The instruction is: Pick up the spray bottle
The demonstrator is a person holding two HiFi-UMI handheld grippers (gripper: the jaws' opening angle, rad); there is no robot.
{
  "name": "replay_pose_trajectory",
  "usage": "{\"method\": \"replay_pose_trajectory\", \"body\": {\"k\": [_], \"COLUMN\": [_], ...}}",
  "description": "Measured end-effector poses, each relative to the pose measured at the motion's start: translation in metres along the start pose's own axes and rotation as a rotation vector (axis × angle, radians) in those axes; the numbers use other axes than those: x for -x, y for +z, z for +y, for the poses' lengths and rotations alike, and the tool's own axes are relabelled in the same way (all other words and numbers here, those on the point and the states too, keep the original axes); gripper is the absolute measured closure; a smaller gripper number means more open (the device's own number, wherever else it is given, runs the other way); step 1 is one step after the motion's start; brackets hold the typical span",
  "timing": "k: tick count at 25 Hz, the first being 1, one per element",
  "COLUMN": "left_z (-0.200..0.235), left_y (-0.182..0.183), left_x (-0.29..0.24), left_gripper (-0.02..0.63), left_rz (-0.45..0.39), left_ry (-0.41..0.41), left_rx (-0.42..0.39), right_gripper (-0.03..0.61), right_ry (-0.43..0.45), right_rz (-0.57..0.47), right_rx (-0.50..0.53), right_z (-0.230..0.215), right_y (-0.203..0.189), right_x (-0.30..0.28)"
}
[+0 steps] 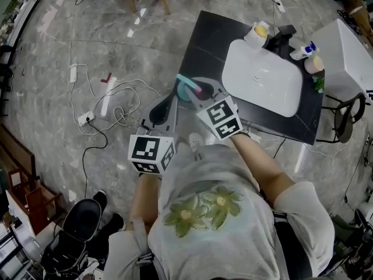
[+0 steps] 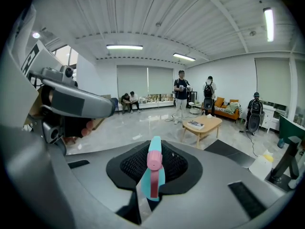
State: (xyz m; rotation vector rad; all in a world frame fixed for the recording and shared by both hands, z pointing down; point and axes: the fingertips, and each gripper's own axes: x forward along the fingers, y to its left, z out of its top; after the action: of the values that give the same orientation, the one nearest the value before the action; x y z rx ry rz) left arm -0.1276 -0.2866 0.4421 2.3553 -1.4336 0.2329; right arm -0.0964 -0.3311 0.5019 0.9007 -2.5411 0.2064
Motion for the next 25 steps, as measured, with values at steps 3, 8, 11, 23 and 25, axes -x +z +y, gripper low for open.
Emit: {"method": "replay_pose_trajectory", "body": {"k": [3, 8, 11, 23, 25], "left_z": [-0.005, -0.014, -0.018, -0.021, -0.021], "left_y": [-0.002, 0.005, 0.009, 0.007, 0.009], "left_x": [0.0, 0.0, 0.003, 0.019, 0.022], "left_gripper": [0.606, 0.606, 0.606, 0.606, 0.606], "left_rz": [-0.001, -0.028, -0.03, -0.037, -0.043], "left_ry": [-0.005, -0.017, -0.024, -0.011, -0.006], "left_rx": [0.006, -0.004, -0.03, -0.083, -0.086], "right_gripper": [0.506, 0.506, 0.506, 0.506, 0.506], "right_ry": [0.008, 0.014, 0.014, 0.018, 0.018], "right_rz": [-0.023, -0.075, -0.092, -0.154, -0.165], "right_rx": [0.009, 0.019, 0.032, 0.099, 0.102], "right_z": [0.006, 0.013, 0.018, 0.028, 0.03], "right_y": [0.011, 0.036, 0.047, 0.075, 0.079], "right_x": [0.008, 0.025, 0.037, 0.065, 0.07]}}
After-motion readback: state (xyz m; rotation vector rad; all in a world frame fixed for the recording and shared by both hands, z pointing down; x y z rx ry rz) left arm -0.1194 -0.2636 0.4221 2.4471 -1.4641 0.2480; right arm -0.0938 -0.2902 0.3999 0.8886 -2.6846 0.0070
